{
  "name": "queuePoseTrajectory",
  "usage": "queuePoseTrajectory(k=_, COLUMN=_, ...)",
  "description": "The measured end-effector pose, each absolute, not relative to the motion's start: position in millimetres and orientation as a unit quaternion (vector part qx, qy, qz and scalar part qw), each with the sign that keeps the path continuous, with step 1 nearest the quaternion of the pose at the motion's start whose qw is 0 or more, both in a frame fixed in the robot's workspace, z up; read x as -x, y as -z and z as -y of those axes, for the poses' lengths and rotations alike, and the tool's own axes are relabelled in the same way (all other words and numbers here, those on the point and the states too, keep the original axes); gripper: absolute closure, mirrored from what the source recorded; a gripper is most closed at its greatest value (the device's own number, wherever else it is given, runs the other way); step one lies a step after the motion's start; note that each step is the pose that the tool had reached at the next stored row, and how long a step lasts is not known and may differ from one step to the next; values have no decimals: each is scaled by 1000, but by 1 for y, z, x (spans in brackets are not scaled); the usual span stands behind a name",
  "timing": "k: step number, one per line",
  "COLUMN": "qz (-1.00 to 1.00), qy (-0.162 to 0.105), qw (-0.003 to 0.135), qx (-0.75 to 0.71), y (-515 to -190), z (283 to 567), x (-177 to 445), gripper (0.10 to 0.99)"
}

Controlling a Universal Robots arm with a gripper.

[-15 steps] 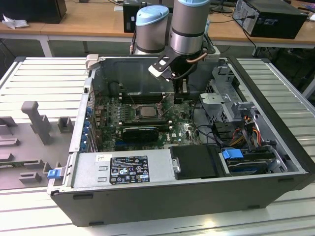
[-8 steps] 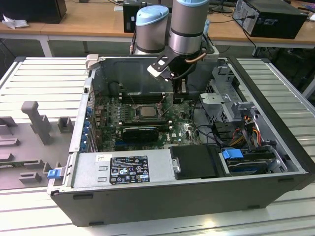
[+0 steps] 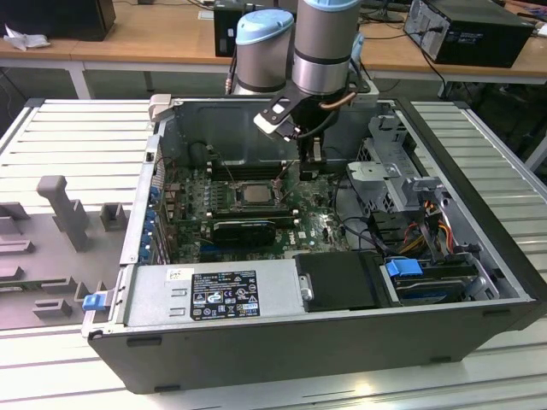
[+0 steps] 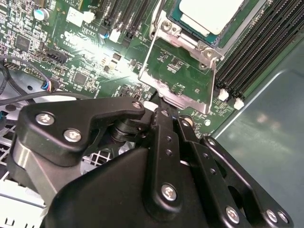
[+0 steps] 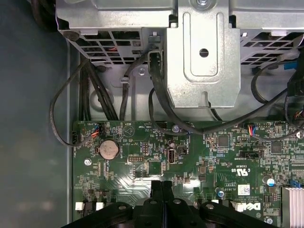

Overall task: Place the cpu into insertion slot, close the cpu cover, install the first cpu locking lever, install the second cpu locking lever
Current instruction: 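Close the cpu cover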

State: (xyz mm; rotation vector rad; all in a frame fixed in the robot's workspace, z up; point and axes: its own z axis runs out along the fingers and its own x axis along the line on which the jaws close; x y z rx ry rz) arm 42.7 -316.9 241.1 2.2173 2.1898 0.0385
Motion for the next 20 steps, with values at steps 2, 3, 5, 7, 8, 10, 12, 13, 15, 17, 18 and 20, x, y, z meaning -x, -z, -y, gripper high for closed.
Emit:
queuePoseTrajectory(k=2, qz=-703, qy=-12, qw=12, qx=-711, y=-241, z=317, x=-42, gripper=976)
queuePoseTrajectory(k=3, qz=-703, qy=-12, qw=12, qx=-711, y=-241, z=317, x=-42, gripper=976)
queuePoseTrajectory(k=5, qz=-703, qy=-12, qw=12, qx=-711, y=-241, z=317, x=-41, gripper=976)
queuePoseTrajectory(k=7, qz=-703, qy=-12, qw=12, qx=-711, y=-241, z=317, x=-40, gripper=976)
queuePoseTrajectory(k=8, qz=-703, qy=-12, qw=13, qx=-711, y=-241, z=317, x=-40, gripper=976)
queuePoseTrajectory(k=10, qz=-703, qy=-12, qw=13, qx=-711, y=-241, z=317, x=-39, gripper=976)
queuePoseTrajectory(k=12, qz=-703, qy=-12, qw=12, qx=-711, y=-241, z=317, x=-39, gripper=976)
queuePoseTrajectory(k=13, qz=-703, qy=-12, qw=13, qx=-711, y=-241, z=317, x=-39, gripper=976)
queuePoseTrajectory(k=15, qz=-703, qy=-12, qw=12, qx=-711, y=-241, z=317, x=-37, gripper=976)
queuePoseTrajectory(k=17, qz=-703, qy=-12, qw=13, qx=-711, y=-241, z=317, x=-36, gripper=976)
queuePoseTrajectory(k=18, qz=-703, qy=-12, qw=12, qx=-711, y=-241, z=317, x=-36, gripper=976)
queuePoseTrajectory(k=20, qz=-703, qy=-12, qw=12, qx=-711, y=-241, z=317, x=-35, gripper=976)
